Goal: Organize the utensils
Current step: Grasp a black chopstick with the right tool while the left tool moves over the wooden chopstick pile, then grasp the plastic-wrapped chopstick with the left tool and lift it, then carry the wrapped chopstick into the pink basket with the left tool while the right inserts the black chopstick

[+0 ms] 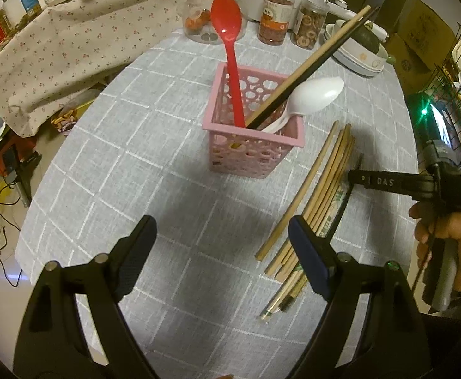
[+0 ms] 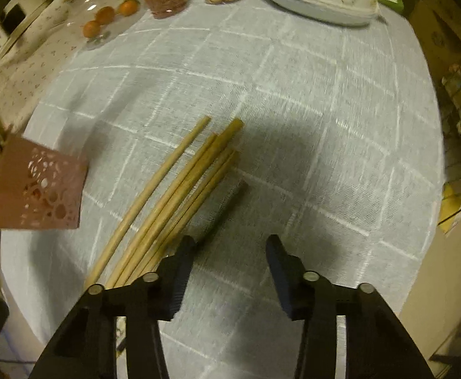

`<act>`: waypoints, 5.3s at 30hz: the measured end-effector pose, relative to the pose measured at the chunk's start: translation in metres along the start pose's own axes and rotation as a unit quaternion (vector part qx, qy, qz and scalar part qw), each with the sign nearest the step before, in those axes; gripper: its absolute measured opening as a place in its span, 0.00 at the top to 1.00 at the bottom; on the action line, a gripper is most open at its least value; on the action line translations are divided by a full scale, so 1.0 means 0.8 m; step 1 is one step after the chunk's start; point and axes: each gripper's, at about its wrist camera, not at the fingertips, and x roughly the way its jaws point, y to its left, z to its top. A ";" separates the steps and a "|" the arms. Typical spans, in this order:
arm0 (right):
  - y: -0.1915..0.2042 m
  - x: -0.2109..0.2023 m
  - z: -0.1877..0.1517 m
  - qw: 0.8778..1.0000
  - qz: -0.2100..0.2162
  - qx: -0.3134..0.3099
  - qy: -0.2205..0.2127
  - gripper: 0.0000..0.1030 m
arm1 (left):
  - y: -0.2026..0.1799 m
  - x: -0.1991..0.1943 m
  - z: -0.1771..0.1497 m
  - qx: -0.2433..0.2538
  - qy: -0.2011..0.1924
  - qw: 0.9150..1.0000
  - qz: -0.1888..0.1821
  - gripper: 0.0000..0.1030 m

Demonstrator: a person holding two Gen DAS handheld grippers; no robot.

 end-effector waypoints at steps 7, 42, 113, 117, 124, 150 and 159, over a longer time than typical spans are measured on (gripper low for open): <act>0.024 0.001 -0.015 0.997 -0.011 -0.075 0.010 0.83 | 0.002 -0.001 -0.007 0.007 0.004 1.000 -0.007 0.17; -0.083 -0.086 -0.084 0.993 0.105 -0.049 0.007 0.94 | -0.147 0.079 -0.034 0.187 0.047 0.969 -0.155 0.74; -0.033 -0.205 -0.107 0.979 0.062 -0.122 -0.151 0.95 | -0.112 -0.042 -0.007 0.138 -0.114 0.980 -0.085 0.89; -0.021 -0.222 -0.109 0.974 0.065 -0.130 -0.175 0.95 | -0.097 -0.066 -0.005 0.119 -0.152 0.977 -0.091 0.89; 0.006 -0.250 -0.105 0.964 0.080 -0.147 -0.206 0.95 | -0.077 -0.095 0.004 0.094 -0.200 0.970 -0.101 0.89; 0.053 -0.324 -0.074 0.937 0.144 -0.151 -0.280 0.95 | -0.003 -0.130 0.072 -0.037 -0.420 0.905 -0.050 0.89; 0.062 -0.321 -0.056 0.936 0.145 -0.156 -0.279 0.95 | -0.005 -0.077 0.097 -0.038 -0.433 0.900 -0.022 0.89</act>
